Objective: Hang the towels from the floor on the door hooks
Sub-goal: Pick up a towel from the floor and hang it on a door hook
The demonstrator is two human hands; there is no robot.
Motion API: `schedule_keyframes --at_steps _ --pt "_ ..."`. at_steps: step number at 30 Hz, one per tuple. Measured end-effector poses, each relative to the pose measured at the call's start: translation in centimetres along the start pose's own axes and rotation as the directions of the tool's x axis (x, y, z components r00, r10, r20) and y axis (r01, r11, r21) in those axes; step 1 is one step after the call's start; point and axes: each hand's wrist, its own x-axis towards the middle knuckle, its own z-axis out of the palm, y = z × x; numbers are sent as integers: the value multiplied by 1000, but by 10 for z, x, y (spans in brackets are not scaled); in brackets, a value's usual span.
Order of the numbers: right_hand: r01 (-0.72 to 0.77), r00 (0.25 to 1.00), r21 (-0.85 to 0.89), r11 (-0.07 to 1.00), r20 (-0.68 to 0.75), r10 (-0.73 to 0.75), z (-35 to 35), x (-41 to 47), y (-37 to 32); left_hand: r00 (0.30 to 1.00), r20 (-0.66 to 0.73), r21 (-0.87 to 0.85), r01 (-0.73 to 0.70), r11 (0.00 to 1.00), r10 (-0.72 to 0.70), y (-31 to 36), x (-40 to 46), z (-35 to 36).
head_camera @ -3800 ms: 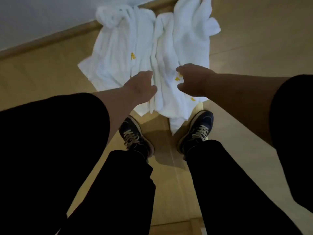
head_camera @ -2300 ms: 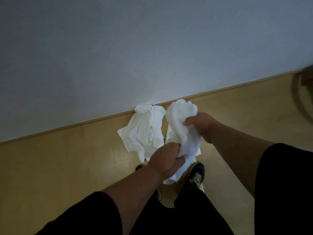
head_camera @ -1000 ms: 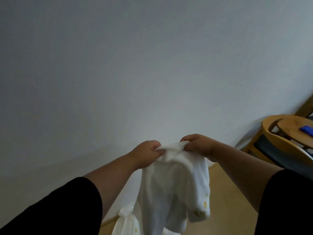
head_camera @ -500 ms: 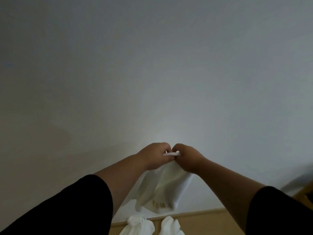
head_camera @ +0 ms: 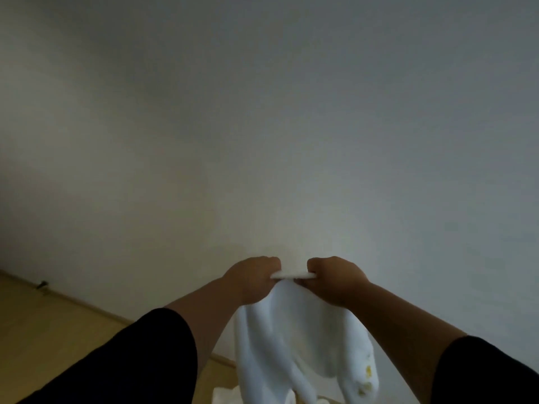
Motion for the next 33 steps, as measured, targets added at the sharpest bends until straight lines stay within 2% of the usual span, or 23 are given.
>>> schedule_keyframes --at_steps 5,13,20,26,33 --pt "155 986 88 984 54 -160 17 22 -59 990 86 184 94 978 -111 -42 -56 -44" --pt "378 915 110 919 103 -389 42 57 -206 928 43 237 350 906 -370 -128 -175 -90" --pt "564 797 100 819 193 -572 72 78 -378 848 -18 176 524 833 -530 -214 -312 -144" --pt "700 672 123 704 219 -707 90 80 -531 755 -88 196 653 732 -650 -284 -432 -192" --pt "794 555 167 585 194 -809 99 80 -653 655 -121 276 743 609 -746 -329 -525 -229"
